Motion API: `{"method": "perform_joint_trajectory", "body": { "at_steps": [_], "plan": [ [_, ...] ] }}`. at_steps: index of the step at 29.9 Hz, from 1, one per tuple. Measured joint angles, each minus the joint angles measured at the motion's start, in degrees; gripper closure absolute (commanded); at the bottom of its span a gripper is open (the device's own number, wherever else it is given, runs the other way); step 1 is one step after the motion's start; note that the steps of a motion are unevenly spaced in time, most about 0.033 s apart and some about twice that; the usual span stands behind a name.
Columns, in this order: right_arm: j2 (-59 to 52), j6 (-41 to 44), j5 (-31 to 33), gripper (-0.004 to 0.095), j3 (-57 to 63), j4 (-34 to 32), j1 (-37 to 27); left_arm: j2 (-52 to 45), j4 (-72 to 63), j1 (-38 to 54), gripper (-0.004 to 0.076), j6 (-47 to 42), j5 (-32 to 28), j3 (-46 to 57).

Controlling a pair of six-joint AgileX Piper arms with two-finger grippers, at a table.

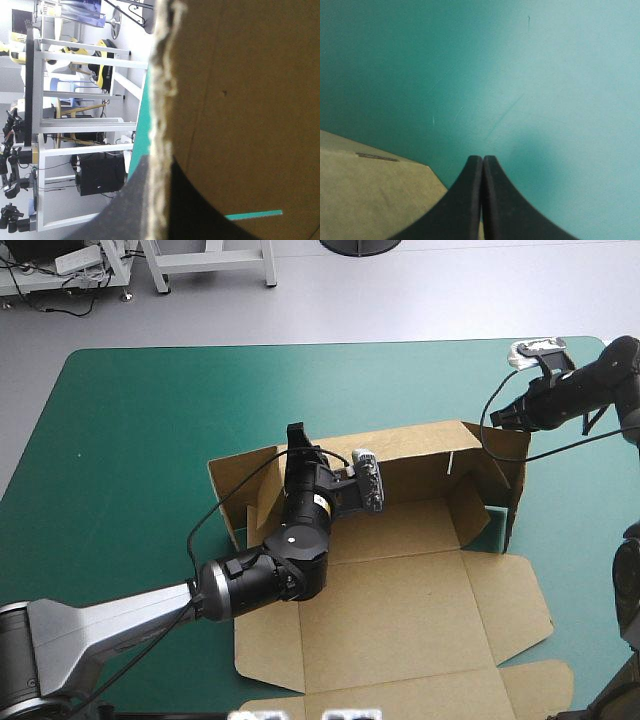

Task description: Fold the box

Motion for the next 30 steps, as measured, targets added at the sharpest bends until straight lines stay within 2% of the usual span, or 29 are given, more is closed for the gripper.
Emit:
{"method": "perform_joint_trajectory", "body": {
  "at_steps": [8,11,17,30],
  "plan": [
    [-2.2,-3.8,3.2,0.0933,1.2,5.6,-5.4,0.0,0.0,-0.2,0.0729,-0.1,0.5,0.0],
    [-4.7,-7.4,3.3,0.0933,5.2,6.6,-6.9,0.0,0.0,-0.3,0.0729,-0.1,0.5,0.0],
    [-7.3,-15.2,3.3,0.0933,14.4,14.2,-7.6,0.0,0.1,-0.3,0.0729,-0.8,0.5,0.0],
    [-11.0,-21.5,2.6,0.0931,25.1,15.5,-7.6,0.0,0.1,-0.3,0.0729,-1.3,0.5,0.0]
  ]
}}
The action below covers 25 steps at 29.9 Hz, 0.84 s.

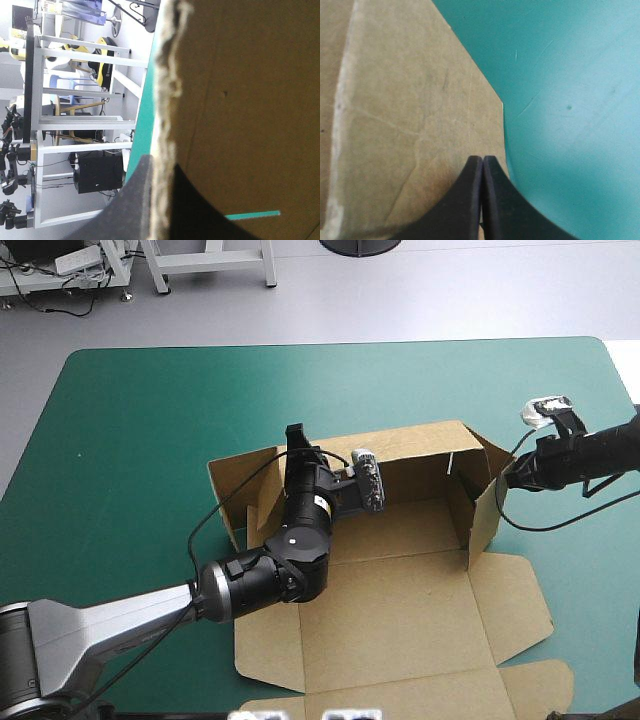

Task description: Fold the box

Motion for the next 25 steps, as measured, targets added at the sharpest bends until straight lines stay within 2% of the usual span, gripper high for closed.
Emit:
{"method": "perform_joint_trajectory", "body": {
  "at_steps": [5,9,11,15,18,25],
  "plan": [
    [-1.6,0.1,0.0,0.0930,0.6,-0.1,0.0,0.0,0.0,0.0,0.0729,-0.1,0.0,0.0],
    [-2.6,1.0,0.0,0.0891,0.6,-1.9,0.0,0.0,0.0,0.0,0.0729,-0.2,0.0,0.0],
    [-2.7,1.9,0.0,0.0820,0.6,-2.3,0.0,0.0,0.0,0.0,0.0729,-0.2,0.0,0.0],
    [-2.7,3.2,0.0,0.0596,0.6,-2.8,0.0,0.0,0.0,0.0,0.0729,-0.2,-0.1,0.0],
    [-2.7,3.6,0.0,0.0509,0.6,-3.0,0.0,0.0,0.0,0.0,0.0729,-0.2,-0.1,0.0],
    [-2.7,6.9,-0.2,0.0510,4.0,-4.1,0.0,0.0,0.0,0.0,0.0729,-0.2,-0.1,0.0]
  ]
}}
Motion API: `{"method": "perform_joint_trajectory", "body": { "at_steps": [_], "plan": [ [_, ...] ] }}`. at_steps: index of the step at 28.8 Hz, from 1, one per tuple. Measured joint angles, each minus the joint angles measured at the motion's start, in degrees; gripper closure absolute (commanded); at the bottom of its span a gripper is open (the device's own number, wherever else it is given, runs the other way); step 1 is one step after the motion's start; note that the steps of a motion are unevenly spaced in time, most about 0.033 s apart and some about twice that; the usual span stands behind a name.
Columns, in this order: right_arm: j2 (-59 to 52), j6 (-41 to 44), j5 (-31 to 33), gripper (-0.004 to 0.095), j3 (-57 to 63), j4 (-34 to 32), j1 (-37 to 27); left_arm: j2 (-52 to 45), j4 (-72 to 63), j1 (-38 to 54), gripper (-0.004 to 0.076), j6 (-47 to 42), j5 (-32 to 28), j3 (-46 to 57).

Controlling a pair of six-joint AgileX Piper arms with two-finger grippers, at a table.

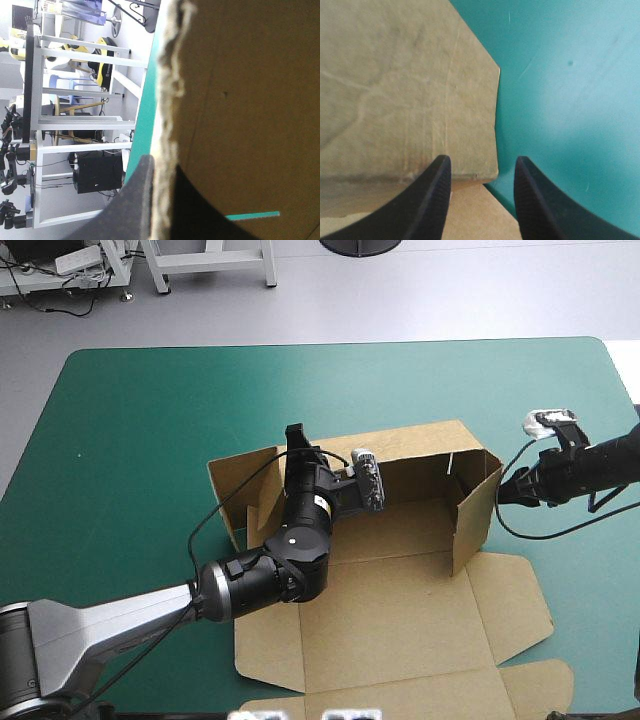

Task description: Fold the box

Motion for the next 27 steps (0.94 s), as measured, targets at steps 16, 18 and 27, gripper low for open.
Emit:
{"method": "perform_joint_trajectory", "body": {
  "at_steps": [16,18,27],
  "plan": [
    [-5.5,-0.8,0.1,0.0510,4.1,0.8,0.0,0.0,0.8,0.0,0.0729,-0.1,-0.2,0.3],
    [-5.8,-3.4,0.2,0.0510,4.1,2.1,0.0,0.0,0.8,0.0,0.0729,-0.2,-0.2,0.3],
    [-5.8,-10.9,0.2,0.0509,4.1,4.4,0.0,0.1,1.2,0.0,0.0729,-0.2,-0.2,0.4]
  ]
}}
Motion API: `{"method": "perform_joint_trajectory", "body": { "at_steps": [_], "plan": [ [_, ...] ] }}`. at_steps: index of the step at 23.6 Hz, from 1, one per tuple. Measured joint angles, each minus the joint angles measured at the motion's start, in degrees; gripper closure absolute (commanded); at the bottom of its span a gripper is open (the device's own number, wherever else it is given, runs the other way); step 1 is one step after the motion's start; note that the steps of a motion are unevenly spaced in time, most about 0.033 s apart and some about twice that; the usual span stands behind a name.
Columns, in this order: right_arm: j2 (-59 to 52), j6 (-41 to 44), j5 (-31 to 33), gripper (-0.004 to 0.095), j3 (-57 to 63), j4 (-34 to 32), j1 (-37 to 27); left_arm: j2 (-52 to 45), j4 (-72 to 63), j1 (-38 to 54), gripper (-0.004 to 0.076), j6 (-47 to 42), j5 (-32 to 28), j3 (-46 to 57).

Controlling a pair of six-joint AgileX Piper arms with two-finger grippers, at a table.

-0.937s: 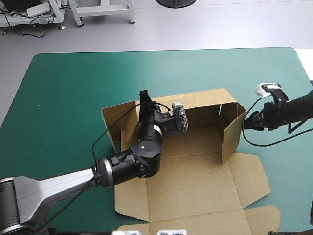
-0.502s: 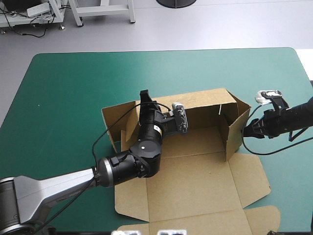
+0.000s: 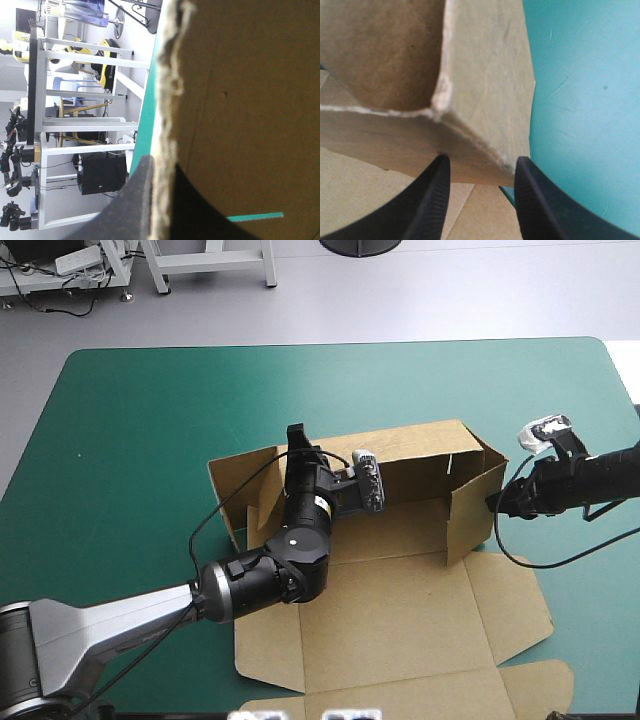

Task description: Fold the box

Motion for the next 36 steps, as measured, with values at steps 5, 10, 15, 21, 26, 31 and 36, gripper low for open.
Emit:
{"method": "perform_joint_trajectory", "body": {
  "at_steps": [5,10,15,21,26,31,36],
  "plan": [
    [0.0,-8.1,0.3,0.0509,0.0,4.2,0.0,0.0,0.0,0.0,0.0729,0.0,-0.1,0.0],
    [0.0,-10.8,0.7,0.0509,0.0,6.8,0.0,0.1,0.3,0.2,0.0729,-0.9,-0.9,0.0],
    [0.1,-12.2,-0.9,0.0508,0.0,7.9,3.4,0.4,1.1,0.4,0.0729,-1.7,-1.4,0.0],
    [0.1,-13.4,-7.4,0.0509,0.2,8.0,7.5,0.6,2.1,0.5,0.0729,-3.1,-0.6,0.1],
    [0.1,-13.4,-11.3,0.0510,0.2,8.1,7.6,0.6,2.2,0.5,0.0729,-4.3,-0.6,0.1],
    [0.1,-13.6,-14.1,0.0510,0.3,8.7,7.6,0.6,2.6,0.5,0.0729,-4.4,-2.5,0.1],
    [1.5,-16.0,-14.2,0.0509,0.3,11.3,7.6,0.6,2.8,0.5,0.0729,-4.4,-3.7,0.1]
  ]
}}
